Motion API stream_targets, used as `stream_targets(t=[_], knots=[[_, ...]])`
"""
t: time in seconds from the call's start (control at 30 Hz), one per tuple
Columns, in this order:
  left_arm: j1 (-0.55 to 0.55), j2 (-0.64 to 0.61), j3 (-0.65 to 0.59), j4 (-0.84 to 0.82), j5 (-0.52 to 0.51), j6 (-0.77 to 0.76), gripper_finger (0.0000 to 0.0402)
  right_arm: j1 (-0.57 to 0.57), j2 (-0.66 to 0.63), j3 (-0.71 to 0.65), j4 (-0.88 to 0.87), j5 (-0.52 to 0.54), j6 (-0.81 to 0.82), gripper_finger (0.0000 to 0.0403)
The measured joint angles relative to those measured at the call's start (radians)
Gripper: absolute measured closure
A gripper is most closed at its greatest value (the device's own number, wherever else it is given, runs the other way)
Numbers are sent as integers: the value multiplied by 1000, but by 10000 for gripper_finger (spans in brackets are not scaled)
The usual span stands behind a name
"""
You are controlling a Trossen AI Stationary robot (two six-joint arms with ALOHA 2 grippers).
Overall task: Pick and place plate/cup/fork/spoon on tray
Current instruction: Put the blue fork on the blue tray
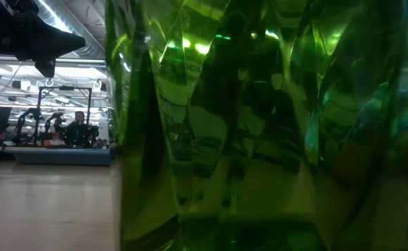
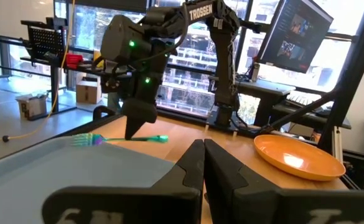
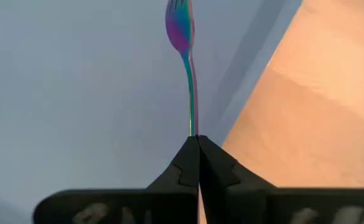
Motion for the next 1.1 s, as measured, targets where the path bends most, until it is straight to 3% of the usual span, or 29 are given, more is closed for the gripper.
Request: stream_targets(t=[0.47,0.87,1.1], knots=[[0,0,0,-37,0,1,401,61,1,16,-11,178,-171,403],[0,0,0,-48,-1,2,401,140,115,17,19,365,-440,403],[0,0,0,-53,-1,2,401,161,117,17,32,379,-457,403]])
